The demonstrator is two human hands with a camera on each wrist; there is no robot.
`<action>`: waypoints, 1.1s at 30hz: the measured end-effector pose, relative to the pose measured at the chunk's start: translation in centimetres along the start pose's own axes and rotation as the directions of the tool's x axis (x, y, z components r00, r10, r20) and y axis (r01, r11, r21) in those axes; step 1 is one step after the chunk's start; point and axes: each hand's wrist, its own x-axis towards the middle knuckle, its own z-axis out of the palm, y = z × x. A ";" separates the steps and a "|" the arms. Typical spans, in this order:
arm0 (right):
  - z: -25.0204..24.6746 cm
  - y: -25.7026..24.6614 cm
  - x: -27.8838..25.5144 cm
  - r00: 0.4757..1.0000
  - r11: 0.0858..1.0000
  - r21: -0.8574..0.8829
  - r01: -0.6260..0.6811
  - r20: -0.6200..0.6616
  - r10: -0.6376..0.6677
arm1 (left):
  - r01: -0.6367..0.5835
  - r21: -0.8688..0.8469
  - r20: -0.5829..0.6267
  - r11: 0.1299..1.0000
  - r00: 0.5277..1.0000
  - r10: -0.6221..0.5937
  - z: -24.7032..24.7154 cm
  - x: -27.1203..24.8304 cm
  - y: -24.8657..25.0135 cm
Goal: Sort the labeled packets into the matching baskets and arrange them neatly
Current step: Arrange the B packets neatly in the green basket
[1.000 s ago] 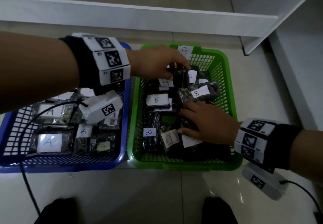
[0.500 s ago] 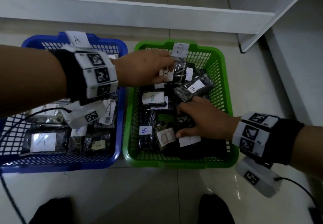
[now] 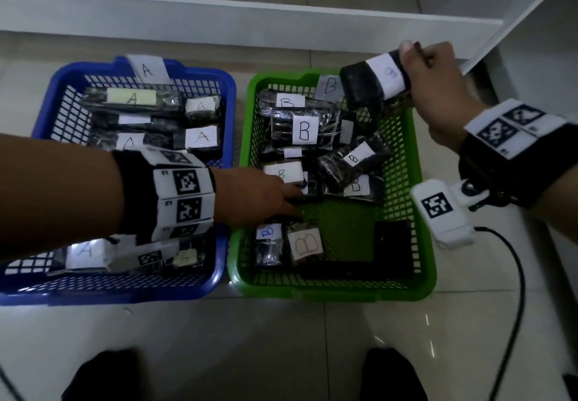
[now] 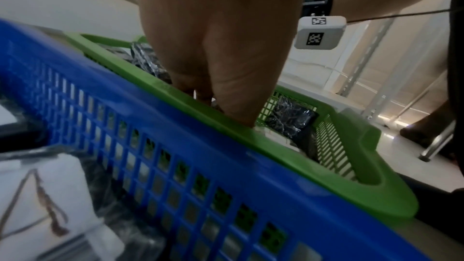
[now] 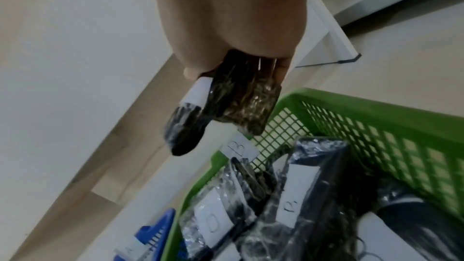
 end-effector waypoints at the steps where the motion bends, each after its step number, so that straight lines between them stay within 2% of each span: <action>1: 0.3 0.6 0.2 1.000 0.999 -0.022 -0.023 -0.018 0.022 | -0.013 0.020 0.001 1.000 1.000 0.013 0.1 0.1 0.1; 3: 0.9 1.8 0.3 0.999 0.996 -0.080 -0.048 0.006 0.049 | -0.027 0.058 0.035 0.998 0.999 0.025 0.2 0.5 0.1; 5: 1.5 2.7 0.2 0.998 0.977 -0.208 -0.052 0.036 0.060 | -0.023 0.083 0.028 0.996 0.999 0.021 -0.1 0.6 0.2; 8: 1.8 3.3 -0.3 0.994 0.875 -0.474 -0.104 -0.020 0.107 | -0.043 0.085 -0.017 0.995 0.999 0.045 -0.7 0.5 0.0; 10: 1.7 3.4 -0.7 0.992 0.836 -0.535 -0.121 -0.046 0.115 | -0.040 0.012 -0.056 0.999 0.998 0.041 -1.1 -0.1 -0.7; 12: 1.7 3.5 -1.0 0.995 0.826 -0.555 -0.101 -0.077 0.070 | -0.043 -0.139 -0.172 0.989 0.985 0.019 -1.9 -1.1 -1.6; 13: 1.8 3.5 -1.2 0.994 0.821 -0.566 -0.075 -0.103 0.020 | -0.067 -0.218 -0.267 0.974 0.964 0.007 -2.5 -1.6 -2.0; 15: 2.0 3.5 -1.8 0.982 0.822 -0.570 0.000 -0.155 -0.107 | -0.136 -0.325 -0.479 0.936 0.877 -0.039 -3.6 -2.5 -2.8; 17: 1.9 3.6 -3.0 0.954 0.819 -0.552 0.160 -0.126 -0.272 | -0.091 -0.301 -0.614 0.949 0.780 -0.120 -4.4 -3.2 -3.7; 19: 1.9 4.1 -4.7 0.899 0.749 -0.538 0.386 0.035 -0.438 | 0.042 -0.187 -0.684 0.981 0.711 -0.161 -4.6 -3.3 -4.5; 20: 1.9 4.5 -5.5 0.856 0.681 -0.542 0.493 0.158 -0.493 | 0.114 -0.141 -0.691 0.983 0.700 -0.180 -4.4 -3.2 -4.9; 22: 2.1 5.9 -7.1 0.753 0.495 -0.574 0.653 0.419 -0.508 | 0.210 -0.101 -0.670 0.972 0.708 -0.223 -4.0 -2.8 -5.4; 23: 2.1 6.8 -7.5 0.716 0.403 -0.596 0.694 0.513 -0.474 | 0.234 -0.093 -0.653 0.968 0.720 -0.236 -3.7 -2.6 -5.5; 24: 2.1 7.5 -7.8 0.700 0.339 -0.618 0.709 0.564 -0.438 | 0.249 -0.081 -0.641 0.965 0.728 -0.241 -3.3 -2.3 -5.7; 28: 1.9 8.6 -7.7 0.708 0.303 -0.645 0.701 0.580 -0.404 | 0.237 0.016 -0.592 0.971 0.785 -0.182 -2.0 -1.6 -5.8; 31: 1.9 8.1 -6.7 0.699 0.306 -0.635 0.709 0.578 -0.420 | 0.278 0.076 -0.591 0.958 0.786 -0.181 -1.6 -1.4 -5.6; 33: 1.8 7.5 -6.4 0.684 0.306 -0.618 0.724 0.586 -0.435 | 0.294 0.045 -0.582 0.955 0.784 -0.214 -1.7 -1.4 -5.5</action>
